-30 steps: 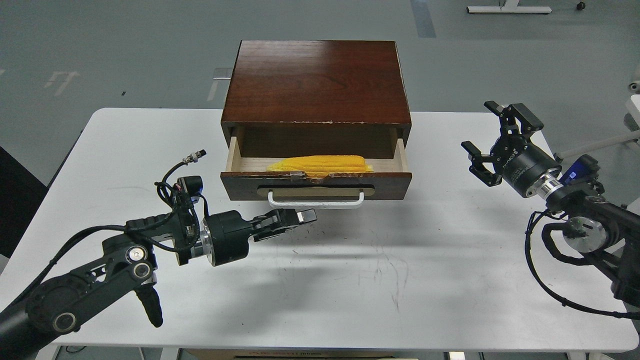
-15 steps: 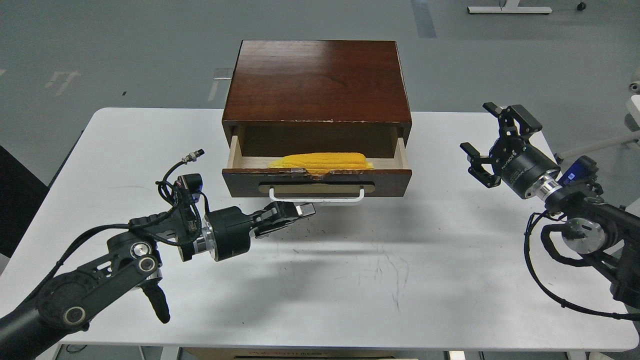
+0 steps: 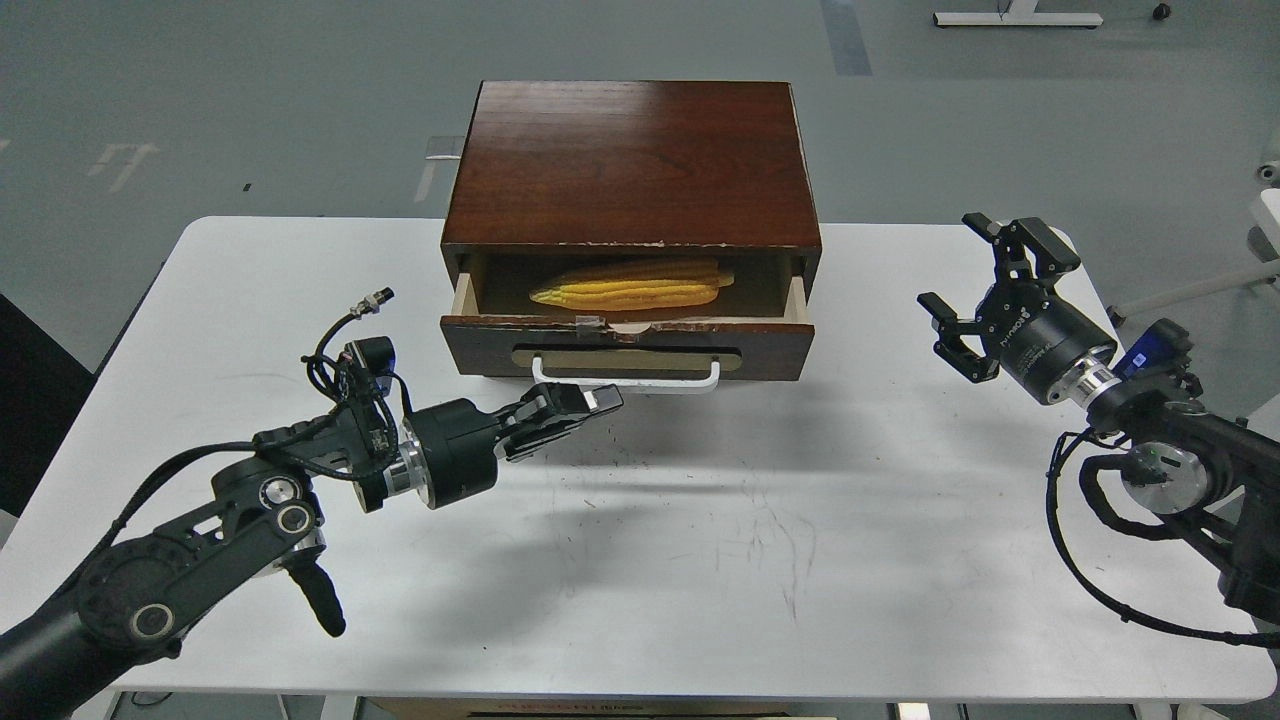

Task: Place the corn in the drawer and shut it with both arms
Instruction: 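Push the drawer front with the left gripper into the chest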

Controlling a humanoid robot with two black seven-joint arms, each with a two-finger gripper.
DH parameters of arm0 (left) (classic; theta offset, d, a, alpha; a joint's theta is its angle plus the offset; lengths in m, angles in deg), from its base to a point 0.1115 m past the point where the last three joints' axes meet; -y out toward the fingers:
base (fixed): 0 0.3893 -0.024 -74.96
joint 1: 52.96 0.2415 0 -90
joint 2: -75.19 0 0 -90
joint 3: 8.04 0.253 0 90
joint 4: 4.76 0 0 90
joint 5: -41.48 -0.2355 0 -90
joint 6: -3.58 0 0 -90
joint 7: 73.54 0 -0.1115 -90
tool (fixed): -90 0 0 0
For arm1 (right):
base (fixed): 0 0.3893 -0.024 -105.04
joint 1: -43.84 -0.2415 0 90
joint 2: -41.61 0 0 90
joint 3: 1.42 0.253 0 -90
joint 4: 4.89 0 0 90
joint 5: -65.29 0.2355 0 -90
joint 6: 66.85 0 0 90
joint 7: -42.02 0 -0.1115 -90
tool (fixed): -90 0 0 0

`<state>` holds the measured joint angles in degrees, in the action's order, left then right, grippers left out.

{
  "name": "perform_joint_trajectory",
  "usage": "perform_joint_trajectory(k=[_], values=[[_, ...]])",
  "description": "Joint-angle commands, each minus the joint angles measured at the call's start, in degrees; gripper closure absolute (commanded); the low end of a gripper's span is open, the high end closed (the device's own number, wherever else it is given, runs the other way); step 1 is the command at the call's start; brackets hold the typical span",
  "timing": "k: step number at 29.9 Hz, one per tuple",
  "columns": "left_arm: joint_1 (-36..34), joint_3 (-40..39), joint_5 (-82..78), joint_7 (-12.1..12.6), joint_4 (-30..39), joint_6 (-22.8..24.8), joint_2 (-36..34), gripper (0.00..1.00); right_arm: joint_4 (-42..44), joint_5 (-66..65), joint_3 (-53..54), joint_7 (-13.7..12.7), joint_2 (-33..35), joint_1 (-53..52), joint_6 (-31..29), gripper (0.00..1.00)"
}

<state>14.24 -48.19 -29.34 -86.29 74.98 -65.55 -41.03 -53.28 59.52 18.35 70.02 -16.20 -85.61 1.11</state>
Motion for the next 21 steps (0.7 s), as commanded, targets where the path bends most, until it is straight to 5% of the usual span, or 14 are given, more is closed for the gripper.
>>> perform_joint_trajectory(k=[1, 21], values=[[-0.4, -0.11, 0.06, 0.18, -1.25, -0.65, 0.37, 1.0, -0.04, -0.03, 0.01, 0.0, 0.07, 0.16, -0.01, 0.0], [-0.67, -3.18, 0.06, 0.27, -5.38, -2.67, 2.48, 1.0, -0.22, -0.03, 0.01, 0.0, 0.42, 1.39, -0.01, 0.0]])
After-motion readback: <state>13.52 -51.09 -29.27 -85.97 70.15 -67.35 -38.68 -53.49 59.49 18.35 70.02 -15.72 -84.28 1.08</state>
